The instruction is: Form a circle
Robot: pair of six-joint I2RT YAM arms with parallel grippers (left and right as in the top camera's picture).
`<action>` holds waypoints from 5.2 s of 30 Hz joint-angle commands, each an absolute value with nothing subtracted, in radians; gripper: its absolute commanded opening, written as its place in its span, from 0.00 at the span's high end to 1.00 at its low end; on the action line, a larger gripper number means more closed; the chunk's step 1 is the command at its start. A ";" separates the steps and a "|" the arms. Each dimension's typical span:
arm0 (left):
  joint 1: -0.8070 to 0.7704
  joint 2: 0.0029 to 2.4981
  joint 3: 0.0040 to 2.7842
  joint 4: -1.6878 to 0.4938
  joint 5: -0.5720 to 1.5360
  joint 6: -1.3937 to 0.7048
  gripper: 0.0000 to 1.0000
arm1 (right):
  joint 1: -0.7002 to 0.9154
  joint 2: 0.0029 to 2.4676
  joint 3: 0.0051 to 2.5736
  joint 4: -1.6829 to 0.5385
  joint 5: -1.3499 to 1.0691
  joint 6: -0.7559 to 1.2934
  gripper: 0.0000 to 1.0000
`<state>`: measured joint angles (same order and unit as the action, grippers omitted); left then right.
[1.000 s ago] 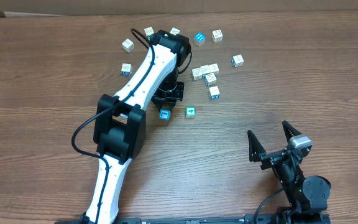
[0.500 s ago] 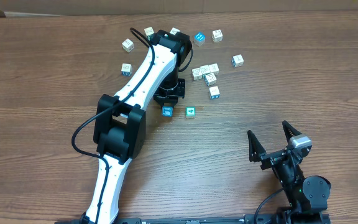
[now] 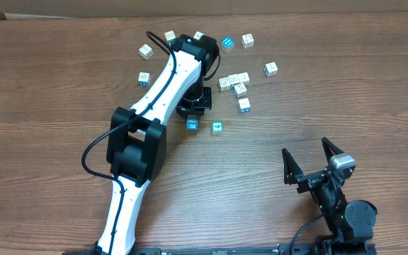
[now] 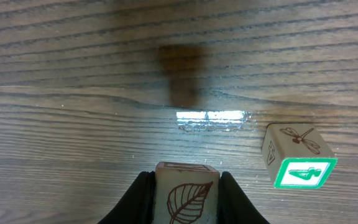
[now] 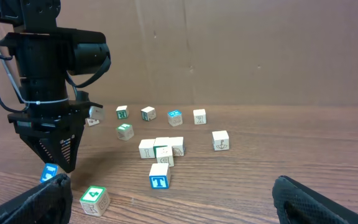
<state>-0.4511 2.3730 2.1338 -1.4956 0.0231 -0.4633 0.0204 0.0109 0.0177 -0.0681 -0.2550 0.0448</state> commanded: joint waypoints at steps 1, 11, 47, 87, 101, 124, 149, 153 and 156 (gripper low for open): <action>-0.452 2.334 2.129 -1.494 0.026 -0.480 0.96 | 0.017 0.003 0.008 -0.062 -0.247 0.040 0.00; -0.453 2.334 2.128 -1.496 0.024 -0.480 0.96 | 0.017 0.003 0.008 -0.062 -0.247 0.040 0.00; -0.467 2.334 2.048 -1.307 0.015 -0.503 0.96 | 0.017 0.003 0.008 -0.062 -0.247 0.040 0.00; -0.507 2.334 1.987 -1.181 0.016 -0.524 0.56 | 0.017 0.003 0.008 -0.062 -0.247 0.040 0.00; -0.505 2.334 1.987 -1.175 0.016 -0.532 0.75 | 0.017 0.003 0.008 -0.062 -0.247 0.040 0.00; -0.504 2.334 1.987 -1.166 0.018 -0.539 0.62 | 0.017 0.003 0.008 -0.062 -0.247 0.040 0.00; -0.365 2.333 2.293 -1.439 -0.115 -0.512 0.46 | 0.017 0.003 0.008 -0.062 -0.247 0.040 0.00; -0.327 2.334 2.293 -1.485 -0.116 -0.512 0.43 | 0.017 0.003 0.008 -0.062 -0.247 0.040 0.00; -0.305 2.334 2.292 -1.504 -0.115 -0.512 0.18 | 0.017 0.003 0.008 -0.062 -0.247 0.040 0.00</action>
<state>-0.3283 2.3672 2.2715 -1.4910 -0.0914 -0.5236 0.0204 0.0109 0.0177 -0.0677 -0.2546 0.0448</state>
